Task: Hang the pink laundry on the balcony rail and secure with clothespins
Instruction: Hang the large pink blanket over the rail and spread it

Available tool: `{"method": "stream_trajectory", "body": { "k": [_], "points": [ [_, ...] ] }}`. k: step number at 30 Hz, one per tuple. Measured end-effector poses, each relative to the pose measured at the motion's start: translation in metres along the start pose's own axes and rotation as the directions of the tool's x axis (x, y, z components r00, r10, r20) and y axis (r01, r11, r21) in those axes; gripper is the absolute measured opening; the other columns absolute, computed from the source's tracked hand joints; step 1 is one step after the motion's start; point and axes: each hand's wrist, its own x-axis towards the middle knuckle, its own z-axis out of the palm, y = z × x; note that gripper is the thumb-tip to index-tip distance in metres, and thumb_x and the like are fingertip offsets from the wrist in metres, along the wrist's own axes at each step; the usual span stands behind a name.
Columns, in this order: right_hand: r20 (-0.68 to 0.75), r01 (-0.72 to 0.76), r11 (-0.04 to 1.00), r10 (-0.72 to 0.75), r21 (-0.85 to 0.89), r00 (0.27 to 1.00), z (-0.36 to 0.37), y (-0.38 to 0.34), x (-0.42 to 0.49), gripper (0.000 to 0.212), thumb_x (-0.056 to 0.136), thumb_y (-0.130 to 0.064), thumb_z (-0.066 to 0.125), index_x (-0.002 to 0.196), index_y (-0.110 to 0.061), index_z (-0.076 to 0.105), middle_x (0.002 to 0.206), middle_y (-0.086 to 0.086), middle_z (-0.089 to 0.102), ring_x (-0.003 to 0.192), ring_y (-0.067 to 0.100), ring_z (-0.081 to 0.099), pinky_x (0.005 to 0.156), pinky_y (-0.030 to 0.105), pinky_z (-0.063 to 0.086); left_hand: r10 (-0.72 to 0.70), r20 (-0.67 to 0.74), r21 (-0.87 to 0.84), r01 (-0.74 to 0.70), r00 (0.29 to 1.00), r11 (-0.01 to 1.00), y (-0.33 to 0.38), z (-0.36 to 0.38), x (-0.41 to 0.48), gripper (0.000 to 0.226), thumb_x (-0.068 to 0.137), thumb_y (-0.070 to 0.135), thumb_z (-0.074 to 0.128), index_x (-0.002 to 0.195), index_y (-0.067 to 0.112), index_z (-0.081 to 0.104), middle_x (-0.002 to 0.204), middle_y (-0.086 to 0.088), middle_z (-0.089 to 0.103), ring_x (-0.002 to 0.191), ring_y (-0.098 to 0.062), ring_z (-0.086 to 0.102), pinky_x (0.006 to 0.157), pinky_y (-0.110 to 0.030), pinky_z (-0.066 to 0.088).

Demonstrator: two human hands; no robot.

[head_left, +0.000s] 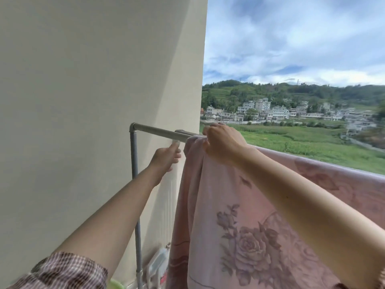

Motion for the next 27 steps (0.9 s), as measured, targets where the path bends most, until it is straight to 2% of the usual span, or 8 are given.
{"method": "stream_trajectory", "body": {
  "k": [4,7,10,13,20,22,25,27],
  "points": [
    [0.055,-0.16,0.987,0.158,0.03,0.986,0.01,-0.007,0.021,0.025,0.087,-0.018,0.047,0.1,-0.009,0.066,0.101,0.012,0.066,0.089,0.031,0.062,0.07,0.035,0.051,0.046,0.368,-0.057,-0.027,0.929,0.998,-0.005,-0.01,0.03,0.045,0.091,0.049,0.05,0.105,0.011,0.069,0.097,-0.003,0.071,0.091,-0.016,0.066,0.087,-0.036,0.047],
    [0.043,-0.242,0.97,0.241,0.015,0.97,0.017,-0.008,0.025,0.027,0.09,-0.027,0.048,0.09,-0.01,0.068,0.09,0.01,0.066,0.078,0.029,0.062,0.061,0.032,0.049,0.165,0.418,-0.152,-0.11,0.893,0.982,-0.01,-0.007,0.041,0.022,0.095,0.033,0.052,0.09,0.016,0.065,0.083,-0.001,0.066,0.076,-0.016,0.063,0.08,-0.031,0.049],
    [0.033,-0.379,0.925,0.379,-0.017,0.925,0.017,-0.001,0.024,0.039,0.093,-0.039,0.043,0.075,-0.009,0.062,0.078,0.009,0.062,0.072,0.029,0.058,0.056,0.031,0.039,0.229,0.351,-0.252,-0.144,0.908,0.957,-0.004,-0.006,0.049,0.019,0.097,0.025,0.048,0.085,0.018,0.061,0.075,0.0,0.06,0.062,-0.01,0.059,0.065,-0.025,0.053],
    [0.044,-0.487,0.873,0.488,-0.026,0.872,0.013,0.005,0.019,0.05,0.094,-0.045,0.038,0.057,-0.013,0.044,0.064,0.006,0.052,0.058,0.025,0.049,0.049,0.029,0.03,0.262,0.26,-0.26,-0.194,0.929,0.946,0.01,-0.007,0.066,0.023,0.093,0.032,0.051,0.074,0.026,0.063,0.076,-0.003,0.056,0.069,-0.018,0.054,0.07,-0.033,0.05],
    [0.063,-0.594,0.805,0.593,-0.009,0.803,0.0,0.016,0.002,0.054,0.096,-0.048,0.034,0.056,-0.012,0.041,0.061,0.006,0.049,0.054,0.02,0.045,0.052,0.03,0.033,0.228,-0.105,-0.244,-0.247,0.968,0.938,0.052,-0.022,0.111,0.032,0.096,0.025,0.046,0.065,0.019,0.051,0.062,0.002,0.042,0.063,-0.017,0.037,0.053,-0.027,0.029],
    [0.066,-0.612,0.79,0.613,-0.034,0.787,-0.003,0.02,-0.004,0.053,0.095,-0.048,0.035,0.057,-0.012,0.041,0.061,0.006,0.049,0.054,0.02,0.045,0.055,0.031,0.036,0.215,-0.192,-0.19,-0.251,0.958,0.949,0.058,-0.037,0.123,0.028,0.096,0.026,0.043,0.073,0.018,0.056,0.067,0.001,0.047,0.067,-0.018,0.042,0.058,-0.027,0.037],
    [0.046,-0.631,0.773,0.634,-0.063,0.772,-0.007,0.023,-0.011,0.053,0.095,-0.048,0.037,0.056,-0.012,0.042,0.059,0.005,0.049,0.051,0.019,0.044,0.057,0.031,0.04,0.086,-0.386,-0.189,-0.17,0.918,0.967,0.055,-0.07,0.146,0.031,0.096,0.025,0.038,0.108,0.012,0.064,0.106,-0.011,0.063,0.101,-0.028,0.056,0.086,-0.033,0.047],
    [0.022,-0.64,0.764,0.643,-0.084,0.765,-0.007,0.024,-0.014,0.05,0.094,-0.044,0.039,0.056,-0.012,0.043,0.057,0.004,0.049,0.05,0.019,0.044,0.053,0.029,0.038,0.038,-0.474,-0.146,-0.12,0.88,0.982,0.043,-0.096,0.161,0.035,0.096,0.023,0.038,0.117,0.01,0.061,0.115,-0.013,0.063,0.105,-0.03,0.058,0.086,-0.032,0.046]
  ]
}}
